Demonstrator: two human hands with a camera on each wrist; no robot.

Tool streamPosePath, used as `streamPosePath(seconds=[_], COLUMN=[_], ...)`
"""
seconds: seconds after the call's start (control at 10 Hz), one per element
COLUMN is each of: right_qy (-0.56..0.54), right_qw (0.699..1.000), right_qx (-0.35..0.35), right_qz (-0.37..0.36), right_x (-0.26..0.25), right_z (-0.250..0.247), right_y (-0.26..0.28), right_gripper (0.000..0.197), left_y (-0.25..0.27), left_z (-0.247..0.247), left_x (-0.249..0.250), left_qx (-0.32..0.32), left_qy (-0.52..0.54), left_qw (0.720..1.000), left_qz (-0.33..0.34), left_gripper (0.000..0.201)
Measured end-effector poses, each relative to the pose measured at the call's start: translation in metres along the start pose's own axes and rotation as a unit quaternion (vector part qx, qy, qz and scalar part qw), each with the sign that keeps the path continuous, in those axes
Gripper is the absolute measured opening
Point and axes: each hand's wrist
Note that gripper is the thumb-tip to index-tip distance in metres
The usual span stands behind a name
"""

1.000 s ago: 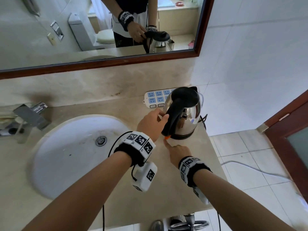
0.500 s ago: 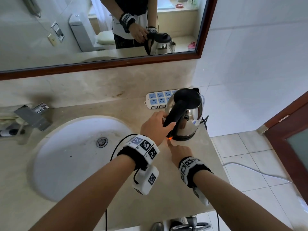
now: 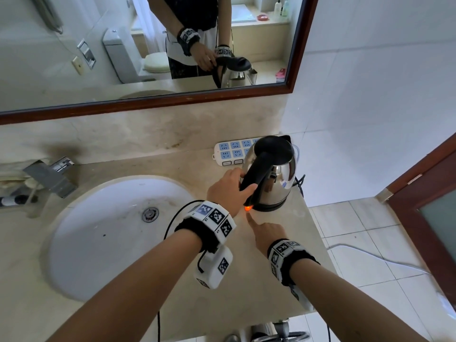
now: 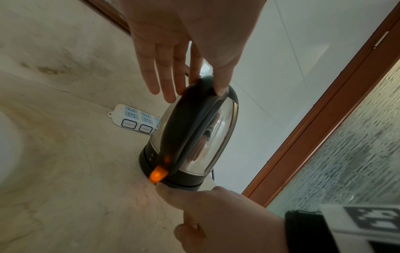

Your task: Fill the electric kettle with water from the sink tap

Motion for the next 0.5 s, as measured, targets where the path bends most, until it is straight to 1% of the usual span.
streamPosePath(seconds=[0.1,0.2,0.3,0.4,0.5], right_qy=[0.006,0.007,0.007,0.008,-0.002], right_qw=[1.0,1.0,1.0,0.999,0.997], right_qx=[-0.012,-0.002,0.006,0.039,0.08], right_qz=[0.003,0.002,-0.003,0.002,0.01], right_x=[0.0,-0.003,-0.008,-0.013,-0.018], right_z=[-0.003,-0.009,-0.017,-0.028,-0.042], right_y=[0.004,0.008,0.014,0.018,0.024], right_gripper=[0.07,0.068,0.064,0.053,0.036], left_y=[0.0,-0.001,0.001,0.003,0.01], left_z=[-0.001,-0.003,-0.007,-0.013,-0.025], left_x=[0.002,0.005,0.008,0.012,0.019], left_qx=[-0.005,-0.009,-0.03,-0.028,-0.033], left_qy=[-0.014,-0.032,-0.053,-0.069,-0.079], left_qw=[1.0,0.999,0.998,0.997,0.996], left_qz=[-0.004,-0.01,-0.013,-0.009,-0.001], left_gripper=[0.038,0.038,0.039,0.039,0.036])
Point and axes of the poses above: each hand's wrist, its own y-axis away from the middle knuckle, its own z-axis out of the palm, x = y × z, and after that the axes turned 3 degrees about x, right-handed
